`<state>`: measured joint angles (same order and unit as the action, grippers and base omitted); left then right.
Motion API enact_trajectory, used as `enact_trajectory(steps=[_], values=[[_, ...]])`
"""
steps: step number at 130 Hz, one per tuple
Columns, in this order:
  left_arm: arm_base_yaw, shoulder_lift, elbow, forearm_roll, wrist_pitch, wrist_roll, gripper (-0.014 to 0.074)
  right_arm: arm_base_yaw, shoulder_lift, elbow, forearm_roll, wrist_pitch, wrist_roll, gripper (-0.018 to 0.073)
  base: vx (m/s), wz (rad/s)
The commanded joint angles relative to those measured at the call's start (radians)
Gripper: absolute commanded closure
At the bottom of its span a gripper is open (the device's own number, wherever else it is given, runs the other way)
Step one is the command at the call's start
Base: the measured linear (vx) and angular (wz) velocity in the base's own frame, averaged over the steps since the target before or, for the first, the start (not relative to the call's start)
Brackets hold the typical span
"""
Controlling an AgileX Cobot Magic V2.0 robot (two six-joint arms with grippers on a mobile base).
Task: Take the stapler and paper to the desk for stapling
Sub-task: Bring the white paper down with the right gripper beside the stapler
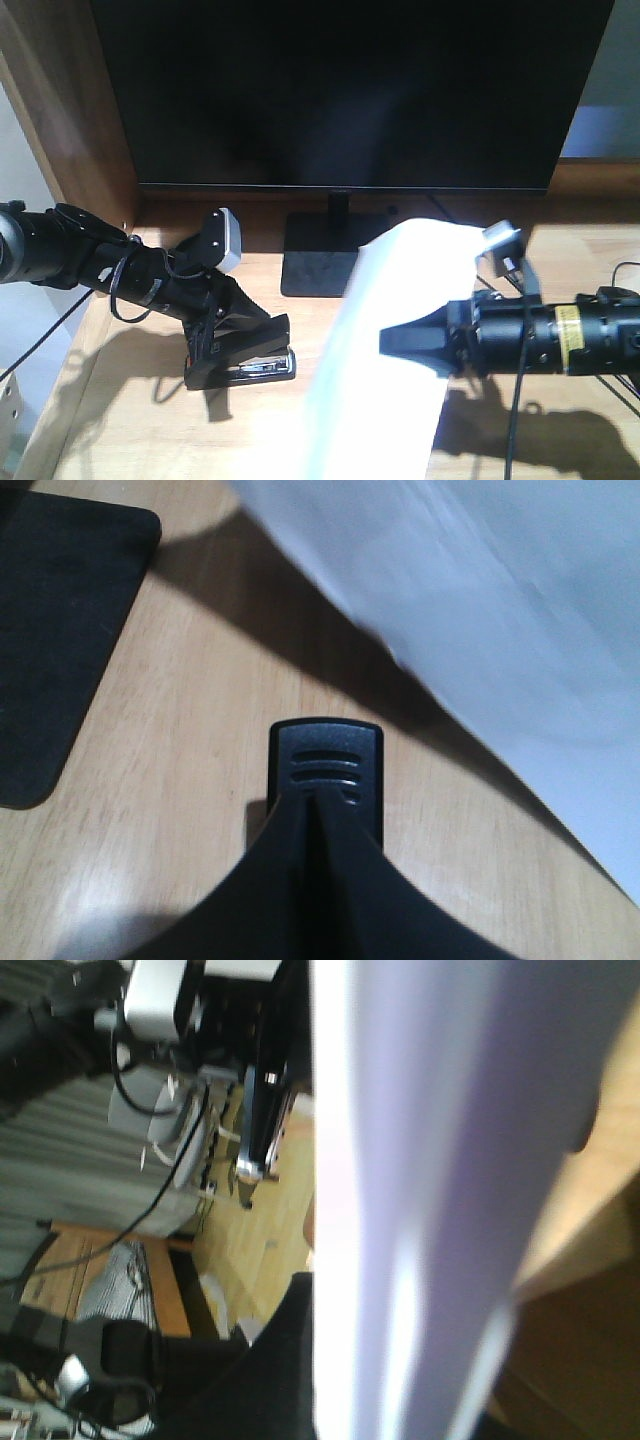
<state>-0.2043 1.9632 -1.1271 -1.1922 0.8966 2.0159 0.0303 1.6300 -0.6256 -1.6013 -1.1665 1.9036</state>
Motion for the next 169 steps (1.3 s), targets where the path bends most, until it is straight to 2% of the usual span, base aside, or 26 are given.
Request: enact_trajectory(steps=[1, 39, 53, 96, 144, 169], values=[[-0.004, -0.047, -0.024, -0.049, 0.035, -0.008, 0.0603, 0.011, -0.011, -0.022, 0.011, -0.170, -0.017, 0.0562, 0.00, 0.00], [-0.004, -0.047, -0.024, -0.049, 0.035, -0.008, 0.0603, 0.010, 0.032, -0.020, -0.117, 0.048, -0.018, 0.0562, 0.00, 0.00], [-0.004, -0.047, -0.024, -0.049, 0.035, -0.008, 0.0603, 0.010, 0.048, -0.020, -0.133, 0.092, -0.026, 0.0562, 0.00, 0.00], [-0.004, -0.047, -0.024, -0.049, 0.035, -0.008, 0.0603, 0.010, 0.072, -0.020, -0.107, 0.120, -0.208, 0.0562, 0.00, 0.00], [-0.004, -0.047, -0.024, -0.049, 0.035, -0.008, 0.0603, 0.020, 0.103, -0.020, -0.097, 0.160, -0.248, 0.0562, 0.00, 0.00], [-0.004, -0.047, -0.024, -0.049, 0.035, -0.008, 0.0603, 0.020, 0.143, -0.020, -0.059, 0.174, -0.280, 0.0562, 0.00, 0.00]])
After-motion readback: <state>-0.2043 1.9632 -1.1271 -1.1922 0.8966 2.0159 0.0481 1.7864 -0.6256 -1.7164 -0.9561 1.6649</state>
